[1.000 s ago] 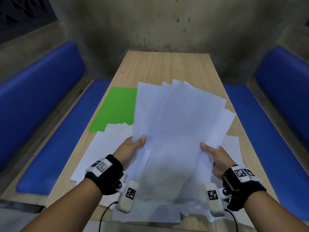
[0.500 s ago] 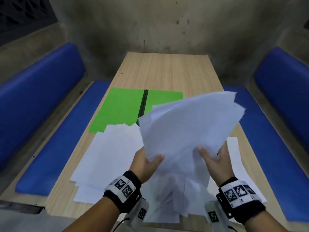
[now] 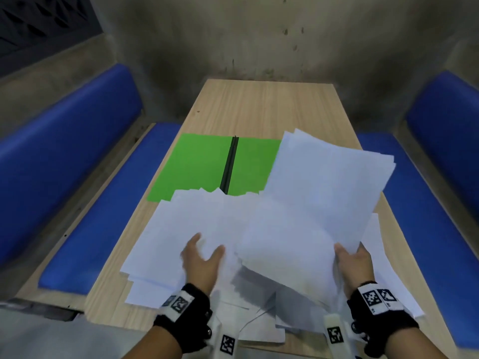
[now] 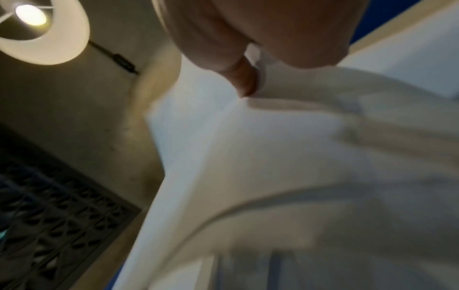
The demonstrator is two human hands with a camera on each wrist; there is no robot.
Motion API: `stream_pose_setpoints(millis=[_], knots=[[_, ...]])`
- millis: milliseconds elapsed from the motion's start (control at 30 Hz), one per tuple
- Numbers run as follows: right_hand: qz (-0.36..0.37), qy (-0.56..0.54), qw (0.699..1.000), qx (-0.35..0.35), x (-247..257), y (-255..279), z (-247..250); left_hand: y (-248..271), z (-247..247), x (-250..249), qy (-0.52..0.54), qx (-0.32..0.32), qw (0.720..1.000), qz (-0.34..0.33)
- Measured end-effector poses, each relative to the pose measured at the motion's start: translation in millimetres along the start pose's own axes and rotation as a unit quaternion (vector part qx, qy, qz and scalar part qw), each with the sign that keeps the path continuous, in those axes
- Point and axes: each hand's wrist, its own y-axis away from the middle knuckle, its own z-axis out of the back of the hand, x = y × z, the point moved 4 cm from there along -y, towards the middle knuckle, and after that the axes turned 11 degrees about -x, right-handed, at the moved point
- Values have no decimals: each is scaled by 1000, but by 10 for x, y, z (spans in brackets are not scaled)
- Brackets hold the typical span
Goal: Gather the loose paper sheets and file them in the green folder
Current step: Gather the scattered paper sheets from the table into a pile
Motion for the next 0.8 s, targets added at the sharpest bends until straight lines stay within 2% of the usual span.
stream_pose_setpoints(millis=[67,100,167,267,400,467,633,800], knots=[[-41,15,999,-15,-173,-53,26,-64,234,261,22,-87,985,149],[-61,21,998,-19,-255,-65,31,-78,313,362,34,-117,973,197],[-100,31,994,-26,-411,-50,46,-94,407,504,57,-155,954,249],[-141,51,989,-9,-597,29,48,-108,437,603,111,-189,932,288],[-159,58,986,1,-604,77,74,-164,499,556,136,-239,926,259],[-160,58,985,-1,-601,56,86,-185,536,496,113,-240,931,250],[-163,83,983,14,-700,-11,51,-283,615,316,-8,-180,969,168],[-163,94,982,25,-702,-29,46,-352,596,200,-57,-106,986,115]])
